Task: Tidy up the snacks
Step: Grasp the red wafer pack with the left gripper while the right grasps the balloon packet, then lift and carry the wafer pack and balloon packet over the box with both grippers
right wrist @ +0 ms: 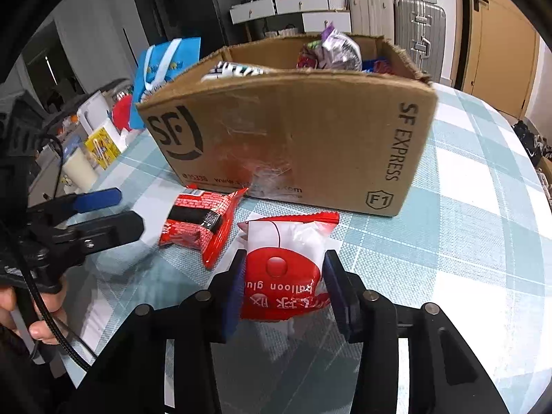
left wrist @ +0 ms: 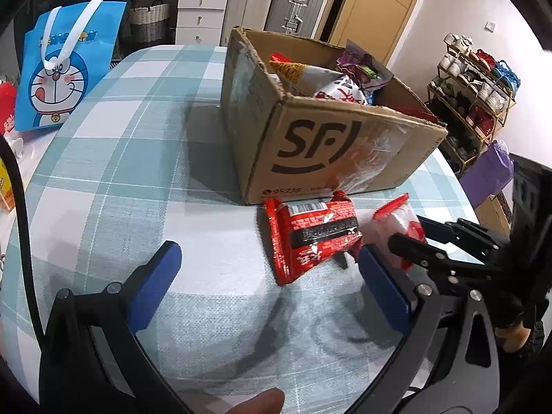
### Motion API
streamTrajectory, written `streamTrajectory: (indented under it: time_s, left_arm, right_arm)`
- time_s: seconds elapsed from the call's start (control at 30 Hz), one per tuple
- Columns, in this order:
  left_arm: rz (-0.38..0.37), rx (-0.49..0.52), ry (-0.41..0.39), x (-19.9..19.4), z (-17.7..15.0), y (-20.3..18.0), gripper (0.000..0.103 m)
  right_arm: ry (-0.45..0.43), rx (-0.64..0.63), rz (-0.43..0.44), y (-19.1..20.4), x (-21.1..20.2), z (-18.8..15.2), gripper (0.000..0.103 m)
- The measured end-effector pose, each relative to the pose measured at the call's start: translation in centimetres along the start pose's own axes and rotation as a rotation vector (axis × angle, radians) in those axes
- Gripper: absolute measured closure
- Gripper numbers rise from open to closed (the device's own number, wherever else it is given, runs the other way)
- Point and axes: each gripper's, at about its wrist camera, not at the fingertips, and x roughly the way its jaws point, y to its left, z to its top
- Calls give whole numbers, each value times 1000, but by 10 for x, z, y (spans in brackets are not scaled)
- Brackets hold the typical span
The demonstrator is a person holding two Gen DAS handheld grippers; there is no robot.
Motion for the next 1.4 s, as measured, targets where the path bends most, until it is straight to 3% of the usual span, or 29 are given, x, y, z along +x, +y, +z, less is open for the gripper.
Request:
streamTrajectory:
  time_s: [0.3,0.43,0.6,0.83,1.4]
  left_arm:
    - [-15,12,44,23,8,-20,1]
    - [-23,15,75,36,12,-30,15]
    - [-8,46,88,48,13,-44,23]
    - [-15,100,72,51,9,-58,53]
    - [-52,104,-6,15,-17,-60,55]
  right_arm:
    - [-71,65,21,-15,-38,-19,59]
    - [-76,74,13,-23,-47,-24,59]
    - [-79,88,12,-29,-52,-26,59]
    - [-66,101,12,-31,-45,-27,59]
    - [-103,97,36,-24,-55,-24,59]
